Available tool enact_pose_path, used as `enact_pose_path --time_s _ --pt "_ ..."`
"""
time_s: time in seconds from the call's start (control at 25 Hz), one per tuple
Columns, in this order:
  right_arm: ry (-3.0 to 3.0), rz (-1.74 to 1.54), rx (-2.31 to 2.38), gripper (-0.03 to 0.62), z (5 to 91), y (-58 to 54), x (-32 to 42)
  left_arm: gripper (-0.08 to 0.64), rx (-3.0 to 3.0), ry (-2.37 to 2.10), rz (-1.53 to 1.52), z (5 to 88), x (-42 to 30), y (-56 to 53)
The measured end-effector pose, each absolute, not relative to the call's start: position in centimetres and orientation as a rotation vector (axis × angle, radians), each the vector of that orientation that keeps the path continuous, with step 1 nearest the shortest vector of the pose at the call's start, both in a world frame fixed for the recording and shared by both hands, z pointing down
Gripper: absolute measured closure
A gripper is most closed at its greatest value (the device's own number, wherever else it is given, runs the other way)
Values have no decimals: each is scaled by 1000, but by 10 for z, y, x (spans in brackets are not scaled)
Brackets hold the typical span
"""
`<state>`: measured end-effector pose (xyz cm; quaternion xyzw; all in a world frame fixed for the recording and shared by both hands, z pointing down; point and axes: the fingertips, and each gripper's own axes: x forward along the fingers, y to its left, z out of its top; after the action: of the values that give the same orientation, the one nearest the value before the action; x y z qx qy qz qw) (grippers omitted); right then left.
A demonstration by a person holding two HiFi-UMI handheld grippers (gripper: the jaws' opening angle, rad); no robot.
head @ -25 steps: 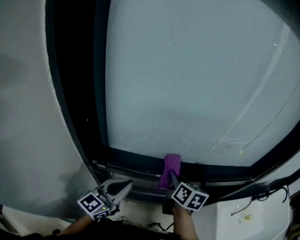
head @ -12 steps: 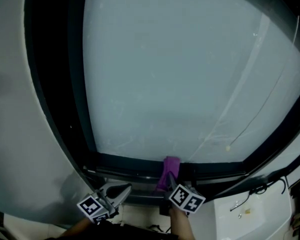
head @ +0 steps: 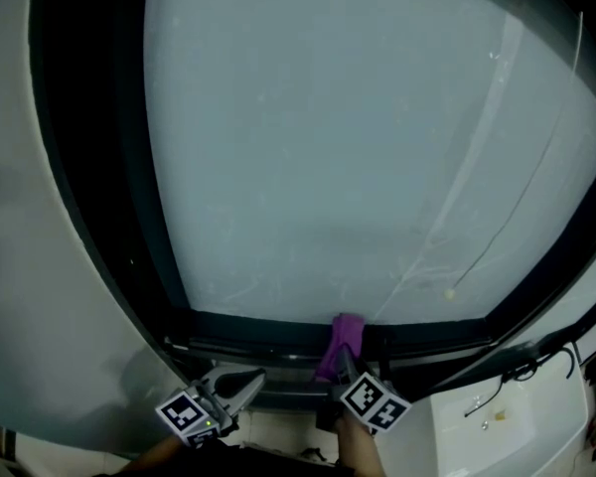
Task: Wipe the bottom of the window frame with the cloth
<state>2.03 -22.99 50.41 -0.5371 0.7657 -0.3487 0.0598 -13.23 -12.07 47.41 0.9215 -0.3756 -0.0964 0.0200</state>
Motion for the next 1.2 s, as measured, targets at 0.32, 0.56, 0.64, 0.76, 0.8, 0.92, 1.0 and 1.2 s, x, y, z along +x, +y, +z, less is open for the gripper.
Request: enact_pose_path --time_s 0.32,0.56,0.64,0.76,0.8,0.92,1.0,1.2 --pt "2264 -1008 -1677 508 503 -225 37 563 2892 -1113 -287 471 -116 -127" --pt "2294 -974 -1720 508 514 -213 51 563 2887 -1100 -302 466 -100 -133" --pt "2341 -939 -1734 508 517 -212 56 563 2881 -1093 -300 466 -94 -135" --pt "2437 -840 -1789 508 518 -212 64 563 2883 -1090 -315 464 -84 -137" --pt "2466 -806 -1805 508 518 -211 67 563 2882 -1091 -321 464 -81 -137" --pt "2551 -701 -1847 508 517 -211 77 563 2878 -1095 -327 464 -70 -137" --pt "2614 -620 -1876 508 516 -211 84 563 2879 -1100 -326 464 -64 -137" --pt "2672 -541 -1942 508 514 -220 115 563 2868 -1134 -320 463 -54 -135"
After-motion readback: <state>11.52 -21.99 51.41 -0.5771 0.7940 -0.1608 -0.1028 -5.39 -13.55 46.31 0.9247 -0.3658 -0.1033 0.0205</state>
